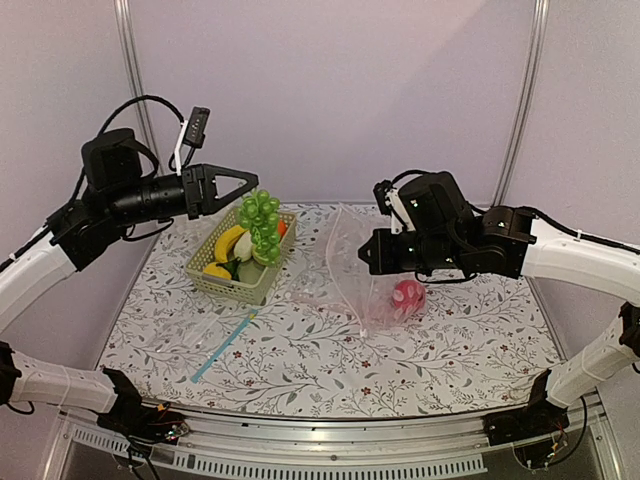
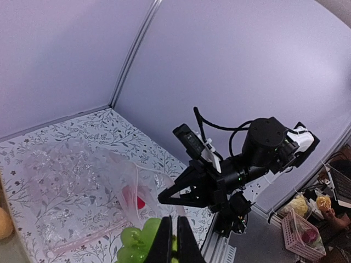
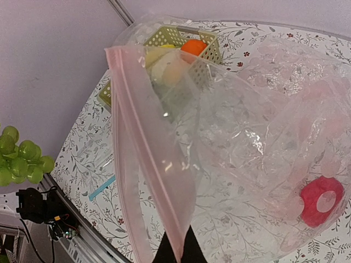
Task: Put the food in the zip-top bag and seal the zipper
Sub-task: Place the fake fruit in the zipper food storage bag.
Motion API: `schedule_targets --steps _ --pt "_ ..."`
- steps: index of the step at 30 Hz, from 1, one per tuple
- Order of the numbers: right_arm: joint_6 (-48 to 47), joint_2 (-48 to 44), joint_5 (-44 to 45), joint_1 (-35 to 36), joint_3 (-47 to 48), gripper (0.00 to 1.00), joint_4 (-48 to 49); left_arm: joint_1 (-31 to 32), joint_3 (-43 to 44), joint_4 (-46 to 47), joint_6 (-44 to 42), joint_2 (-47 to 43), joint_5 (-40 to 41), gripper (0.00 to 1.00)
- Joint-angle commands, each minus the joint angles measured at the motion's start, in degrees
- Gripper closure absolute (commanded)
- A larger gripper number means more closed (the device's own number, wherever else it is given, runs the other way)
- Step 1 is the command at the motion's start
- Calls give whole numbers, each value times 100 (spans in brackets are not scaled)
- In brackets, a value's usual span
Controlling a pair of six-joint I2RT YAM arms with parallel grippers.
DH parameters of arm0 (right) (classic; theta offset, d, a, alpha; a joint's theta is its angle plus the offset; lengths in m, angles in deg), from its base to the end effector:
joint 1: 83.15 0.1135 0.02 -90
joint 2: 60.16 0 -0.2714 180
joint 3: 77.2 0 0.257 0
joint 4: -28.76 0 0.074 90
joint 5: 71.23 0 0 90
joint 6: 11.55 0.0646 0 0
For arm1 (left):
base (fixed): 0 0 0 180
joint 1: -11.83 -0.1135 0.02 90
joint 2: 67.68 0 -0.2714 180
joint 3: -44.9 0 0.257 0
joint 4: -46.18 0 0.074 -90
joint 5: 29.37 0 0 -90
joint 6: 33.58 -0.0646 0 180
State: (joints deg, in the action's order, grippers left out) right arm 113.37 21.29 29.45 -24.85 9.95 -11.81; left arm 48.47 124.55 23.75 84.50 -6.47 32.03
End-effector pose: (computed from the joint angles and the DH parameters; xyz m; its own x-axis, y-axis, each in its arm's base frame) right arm 0.1931 0.2899 0.3288 -0.6792 -0.0292 -0.7334 -0.4481 0.8079 0.3828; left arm 0.1930 -0.1821 0.4235 -0.4763 -0.1608 -0.8645 0.7741 0.3897 -0.4990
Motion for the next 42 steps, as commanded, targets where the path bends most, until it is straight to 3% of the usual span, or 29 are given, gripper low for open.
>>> schedule_targets --steps 1,18,31,42 --pt "-53 -23 82 -43 124 100 -128 417 273 286 -87 154 -268 100" --pt "-175 -309 190 -90 -79 100 -76 1050 870 602 97 776 -812 100" --pt "-146 -375 -258 -166 -76 100 2 1382 906 2239 255 1616 -853 100" --pt "120 -554 -822 -161 -74 100 366 1389 669 2940 337 2140 -872 100"
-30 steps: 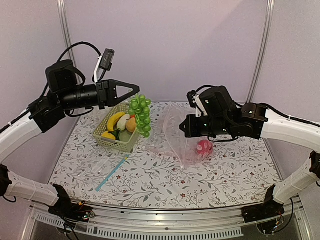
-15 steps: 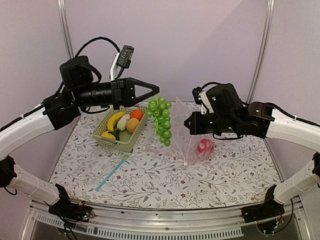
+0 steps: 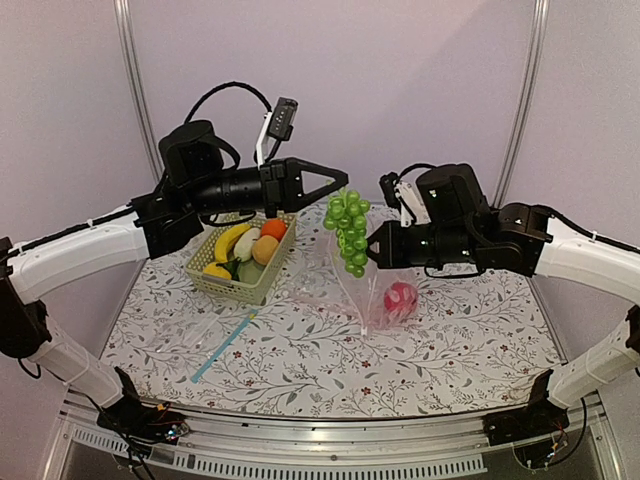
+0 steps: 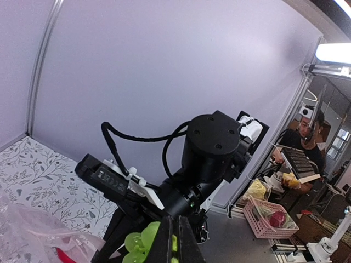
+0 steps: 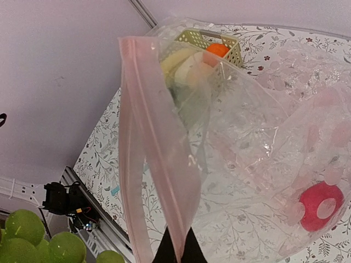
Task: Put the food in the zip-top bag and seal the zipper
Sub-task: Place the fake fruit in the zipper food storage bag.
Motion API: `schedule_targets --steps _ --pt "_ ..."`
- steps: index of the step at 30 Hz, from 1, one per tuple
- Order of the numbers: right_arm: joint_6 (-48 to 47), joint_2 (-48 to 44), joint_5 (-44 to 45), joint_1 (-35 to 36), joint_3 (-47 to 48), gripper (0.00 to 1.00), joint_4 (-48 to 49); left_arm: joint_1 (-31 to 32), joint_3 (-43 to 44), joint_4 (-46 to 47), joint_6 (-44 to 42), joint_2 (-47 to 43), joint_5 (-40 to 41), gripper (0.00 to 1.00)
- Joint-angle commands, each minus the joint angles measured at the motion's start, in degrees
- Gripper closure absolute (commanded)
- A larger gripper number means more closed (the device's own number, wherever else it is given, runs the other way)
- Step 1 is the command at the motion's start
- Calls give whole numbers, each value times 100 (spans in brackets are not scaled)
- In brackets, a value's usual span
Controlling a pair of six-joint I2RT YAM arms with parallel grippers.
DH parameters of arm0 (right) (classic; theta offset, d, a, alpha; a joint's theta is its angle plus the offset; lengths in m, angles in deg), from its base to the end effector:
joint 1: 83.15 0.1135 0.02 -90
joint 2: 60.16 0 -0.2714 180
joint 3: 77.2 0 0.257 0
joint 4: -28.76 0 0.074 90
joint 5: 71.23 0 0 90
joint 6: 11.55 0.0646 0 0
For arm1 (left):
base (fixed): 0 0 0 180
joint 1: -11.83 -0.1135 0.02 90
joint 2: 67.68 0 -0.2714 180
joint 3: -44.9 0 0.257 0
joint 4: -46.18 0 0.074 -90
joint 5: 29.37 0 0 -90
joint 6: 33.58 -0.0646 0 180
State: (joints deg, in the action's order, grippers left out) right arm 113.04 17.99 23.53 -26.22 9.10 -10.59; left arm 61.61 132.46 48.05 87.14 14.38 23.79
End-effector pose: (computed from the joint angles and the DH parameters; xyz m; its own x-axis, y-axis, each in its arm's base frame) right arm 0.1884 0.2795 0.3439 -0.6848 -0.0149 -0.7286 -0.4951 0.7431 0.4502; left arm 0.2048 -0.3022 0.4231 -0.4371 -0.1163 -0.8919 0.8977 0.0039 -0.4405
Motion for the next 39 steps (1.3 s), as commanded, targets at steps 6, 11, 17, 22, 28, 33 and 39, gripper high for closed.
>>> schedule_targets --steps 6,11,17,22,28,33,39 --pt "311 -352 -410 -30 -2 100 429 75 -269 -145 -450 102 339 100" --pt "388 -438 -616 -25 -2 100 504 82 -323 -602 -774 155 691 100" --pt "407 -435 -591 -26 30 100 517 238 -85 -1346 -1230 362 1183 100" --pt "417 -391 -536 -30 52 100 511 482 244 -2176 -1579 579 1644 100" --pt "433 -306 -506 -24 24 100 511 624 382 -2373 -1700 644 2073 100" --pt "435 -235 -504 -20 50 100 503 660 743 -2755 -1665 861 2592 96" --pt "443 -187 -299 -26 29 100 499 719 1176 -3167 -1653 1172 3133 91"
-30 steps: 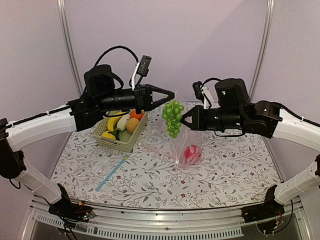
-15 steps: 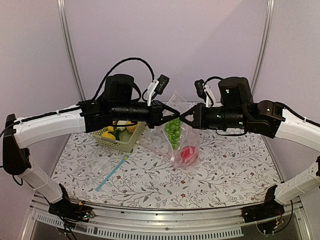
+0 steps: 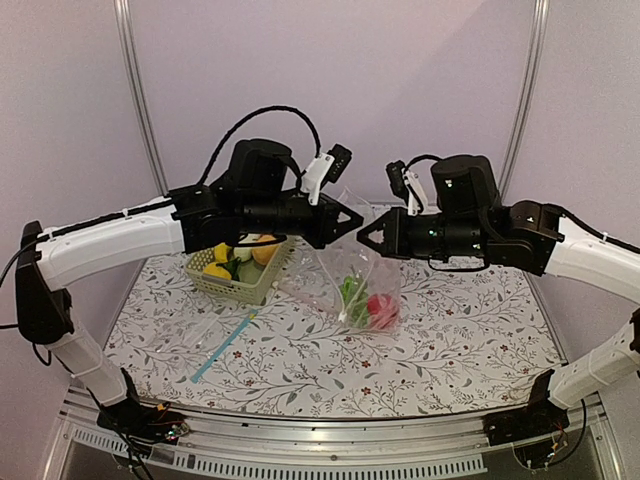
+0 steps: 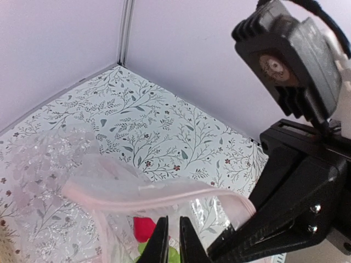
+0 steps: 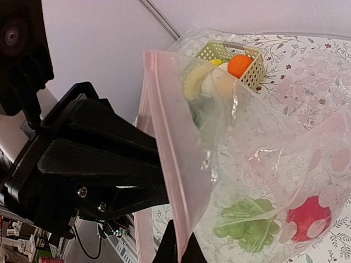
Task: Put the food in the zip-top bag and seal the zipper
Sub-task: Place the fake fruit in the zipper food storage bag, then pick up the fake vegetable from the bin.
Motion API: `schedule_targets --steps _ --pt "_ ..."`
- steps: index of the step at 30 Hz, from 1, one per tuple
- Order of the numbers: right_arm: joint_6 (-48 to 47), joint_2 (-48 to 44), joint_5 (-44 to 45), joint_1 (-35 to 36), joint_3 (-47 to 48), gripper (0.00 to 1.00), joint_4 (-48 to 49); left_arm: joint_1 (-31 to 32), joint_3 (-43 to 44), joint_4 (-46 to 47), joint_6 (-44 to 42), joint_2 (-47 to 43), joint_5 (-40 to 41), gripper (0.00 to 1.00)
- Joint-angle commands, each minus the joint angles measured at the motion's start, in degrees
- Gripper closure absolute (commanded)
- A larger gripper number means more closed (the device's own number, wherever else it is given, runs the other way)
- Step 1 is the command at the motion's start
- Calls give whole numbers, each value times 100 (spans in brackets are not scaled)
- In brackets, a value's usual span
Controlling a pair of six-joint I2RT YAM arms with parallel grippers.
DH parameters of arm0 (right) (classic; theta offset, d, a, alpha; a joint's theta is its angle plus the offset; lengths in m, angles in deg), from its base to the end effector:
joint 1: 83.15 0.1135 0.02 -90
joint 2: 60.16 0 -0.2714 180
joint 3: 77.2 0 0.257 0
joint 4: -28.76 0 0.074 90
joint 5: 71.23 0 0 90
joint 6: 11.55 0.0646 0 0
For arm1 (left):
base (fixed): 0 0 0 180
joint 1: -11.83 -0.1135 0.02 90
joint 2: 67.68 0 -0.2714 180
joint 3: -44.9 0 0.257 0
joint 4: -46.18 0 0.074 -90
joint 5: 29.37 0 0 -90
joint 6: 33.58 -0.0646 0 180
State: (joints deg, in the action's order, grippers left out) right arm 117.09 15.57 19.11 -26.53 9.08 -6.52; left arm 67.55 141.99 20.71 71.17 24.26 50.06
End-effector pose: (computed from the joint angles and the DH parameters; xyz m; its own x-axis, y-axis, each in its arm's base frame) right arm 0.1828 0.2767 0.3656 -0.6993 0.0735 -0.7110 -0.5062 0.6514 0.5652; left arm 0.2234 -0.3488 0.3601 -0.4206 0.1727 -0.8906 0.8294 0.4710 -0.3004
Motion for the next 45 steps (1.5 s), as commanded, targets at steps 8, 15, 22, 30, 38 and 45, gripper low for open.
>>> schedule_targets --steps 8,15,22,30,38,45 --pt "31 107 250 7 69 100 51 130 156 -405 -90 28 450 60" --pt "8 167 451 7 93 100 -83 125 -158 -168 18 -577 41 28" --pt "20 107 732 9 -64 100 -258 -44 -359 -622 103 -1351 68 15" --pt "-39 -18 938 6 -110 100 -442 -838 -548 -1307 464 -2004 193 9" --pt "-93 -31 993 -1 -75 100 -476 -2032 -938 -1719 949 -2145 280 7" --pt "-91 10 1002 0 -79 100 -472 -3066 -1503 -1558 1229 -1905 -38 6"
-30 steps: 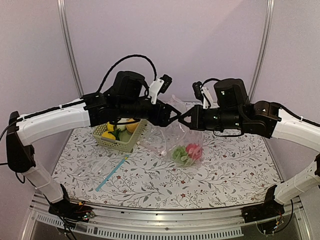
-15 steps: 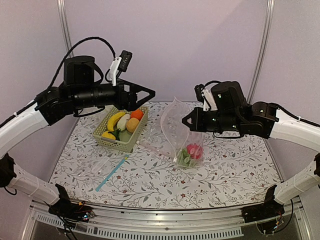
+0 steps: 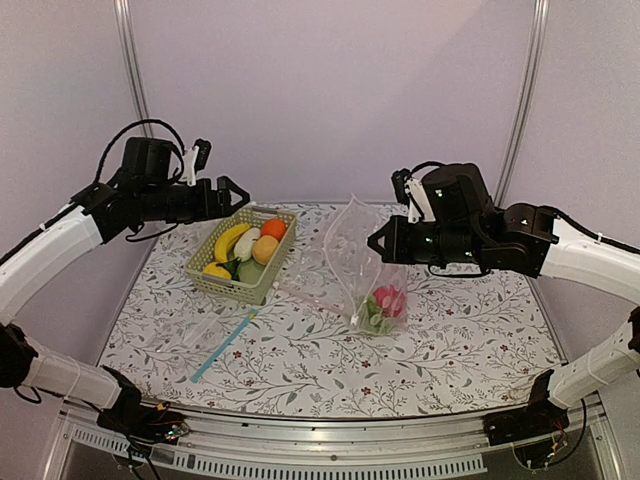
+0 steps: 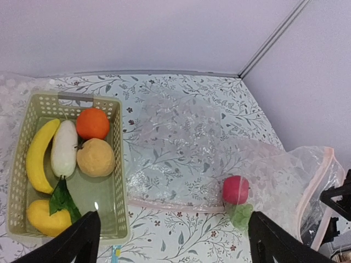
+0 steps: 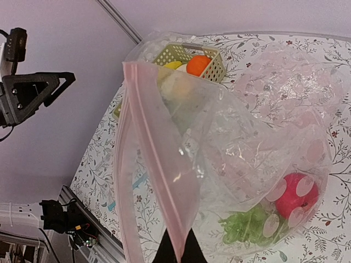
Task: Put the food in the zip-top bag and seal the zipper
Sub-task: Pick up the fake vegetable from the bin.
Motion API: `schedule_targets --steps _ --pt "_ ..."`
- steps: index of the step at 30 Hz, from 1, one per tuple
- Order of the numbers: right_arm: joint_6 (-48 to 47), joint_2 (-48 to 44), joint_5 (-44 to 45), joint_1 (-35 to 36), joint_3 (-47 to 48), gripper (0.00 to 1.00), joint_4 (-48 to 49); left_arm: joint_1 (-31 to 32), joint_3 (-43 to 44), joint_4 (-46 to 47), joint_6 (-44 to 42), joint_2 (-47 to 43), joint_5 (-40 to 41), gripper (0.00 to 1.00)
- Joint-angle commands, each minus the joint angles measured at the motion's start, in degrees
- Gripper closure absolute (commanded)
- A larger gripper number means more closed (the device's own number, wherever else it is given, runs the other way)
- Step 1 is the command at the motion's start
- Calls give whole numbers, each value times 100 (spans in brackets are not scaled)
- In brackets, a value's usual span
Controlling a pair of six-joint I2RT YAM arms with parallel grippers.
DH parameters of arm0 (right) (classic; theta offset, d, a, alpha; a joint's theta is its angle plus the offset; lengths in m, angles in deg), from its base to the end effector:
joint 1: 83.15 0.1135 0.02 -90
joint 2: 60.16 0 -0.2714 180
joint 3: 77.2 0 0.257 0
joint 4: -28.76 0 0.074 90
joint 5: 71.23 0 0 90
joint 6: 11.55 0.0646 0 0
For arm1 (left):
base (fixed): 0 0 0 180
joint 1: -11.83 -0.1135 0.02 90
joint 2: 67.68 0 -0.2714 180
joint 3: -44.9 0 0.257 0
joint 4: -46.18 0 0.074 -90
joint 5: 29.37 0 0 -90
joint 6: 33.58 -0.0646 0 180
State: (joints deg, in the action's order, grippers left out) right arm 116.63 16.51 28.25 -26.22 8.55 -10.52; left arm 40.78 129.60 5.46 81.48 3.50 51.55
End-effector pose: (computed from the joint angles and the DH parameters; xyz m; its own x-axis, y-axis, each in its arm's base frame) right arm 0.1891 0.2709 0.3489 -0.6787 0.0751 -0.7306 -0.4190 0.7774 0.4691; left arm 0.2618 -0.1565 0.3675 -0.6168 -0.1368 -0.7751 0.3748 0.8149 -0.4421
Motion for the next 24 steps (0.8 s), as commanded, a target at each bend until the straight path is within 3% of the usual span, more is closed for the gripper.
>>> schedule_targets --steps 1,9,24 --pt "-40 -76 88 -28 -27 100 -64 -476 -303 -38 213 263 -186 6" --pt "-8 -86 63 -30 -61 100 -41 -934 -429 12 77 952 162 6" --pt "-29 -149 140 -24 -164 100 -36 -1181 21 129 -149 2302 615 6"
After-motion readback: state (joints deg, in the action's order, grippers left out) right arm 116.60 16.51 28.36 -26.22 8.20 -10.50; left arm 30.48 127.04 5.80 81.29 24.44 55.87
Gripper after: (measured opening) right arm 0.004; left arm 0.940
